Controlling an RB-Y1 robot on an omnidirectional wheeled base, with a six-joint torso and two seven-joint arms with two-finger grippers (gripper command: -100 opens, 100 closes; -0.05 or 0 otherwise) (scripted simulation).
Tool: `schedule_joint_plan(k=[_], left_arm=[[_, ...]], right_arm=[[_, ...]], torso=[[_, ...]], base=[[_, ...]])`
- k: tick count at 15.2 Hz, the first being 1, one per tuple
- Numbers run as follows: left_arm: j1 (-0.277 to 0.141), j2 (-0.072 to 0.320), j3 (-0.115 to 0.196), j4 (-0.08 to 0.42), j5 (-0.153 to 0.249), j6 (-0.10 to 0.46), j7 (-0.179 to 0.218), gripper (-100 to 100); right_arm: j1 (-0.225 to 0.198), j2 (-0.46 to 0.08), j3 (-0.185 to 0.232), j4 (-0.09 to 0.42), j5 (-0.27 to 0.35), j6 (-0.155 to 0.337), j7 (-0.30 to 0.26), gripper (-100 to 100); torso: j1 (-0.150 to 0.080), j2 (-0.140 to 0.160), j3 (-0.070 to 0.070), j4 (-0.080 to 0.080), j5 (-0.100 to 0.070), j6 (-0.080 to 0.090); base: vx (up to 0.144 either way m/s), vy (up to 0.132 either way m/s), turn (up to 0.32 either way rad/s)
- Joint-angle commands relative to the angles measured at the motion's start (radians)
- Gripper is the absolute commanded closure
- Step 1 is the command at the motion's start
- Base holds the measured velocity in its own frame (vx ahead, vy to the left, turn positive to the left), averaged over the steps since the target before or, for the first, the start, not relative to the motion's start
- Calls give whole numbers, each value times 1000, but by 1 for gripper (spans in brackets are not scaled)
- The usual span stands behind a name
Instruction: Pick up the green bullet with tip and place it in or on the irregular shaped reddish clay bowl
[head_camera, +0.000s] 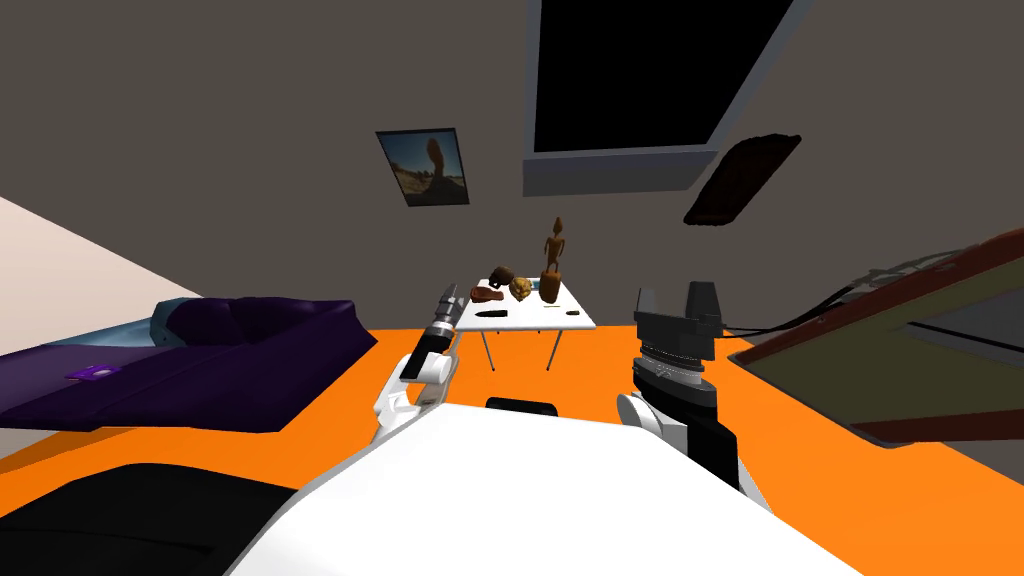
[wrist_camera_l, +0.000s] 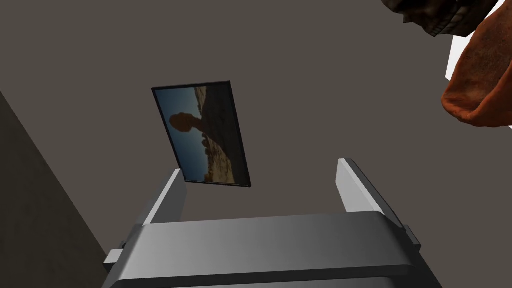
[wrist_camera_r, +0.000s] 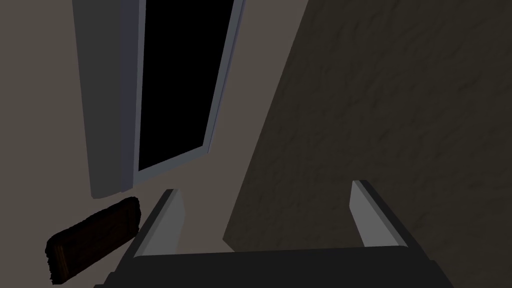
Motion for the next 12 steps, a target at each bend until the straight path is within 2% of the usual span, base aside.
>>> schedule_joint_plan(k=[1,3,4,5,7,8,11,12], left_arm=[[-27,0,-5,9,-5,50,4,-100],[-27,0,-5,9,-5,94,4,-100],[-27,0,-5,9,-5,96,4,-100],[-50,3,-6,14,-6,134,10,-100],[-50,3,-6,14,-6,168,10,-100],[-73,5,-7,20,-7,194,15,-100],[-73,5,-7,20,-7,243,15,-100],[-97,6,-8,27,-8,274,21,-100]], right_arm=[[0,0,0,0,0,0,0,0],[0,0,0,0,0,0,0,0],[0,0,0,0,0,0,0,0],[0,0,0,0,0,0,0,0],[0,0,0,0,0,0,0,0],[0,0,0,0,0,0,0,0],[0,0,0,0,0,0,0,0],[0,0,0,0,0,0,0,0]], torso=[[0,0,0,0,0,0],[0,0,0,0,0,0],[0,0,0,0,0,0],[0,0,0,0,0,0],[0,0,0,0,0,0],[0,0,0,0,0,0],[0,0,0,0,0,0],[0,0,0,0,0,0]], base=[[0,-17,66],[0,-17,41],[1,-8,-7],[0,-10,53],[2,-14,43],[4,-13,40],[5,-12,26],[4,-9,46]])
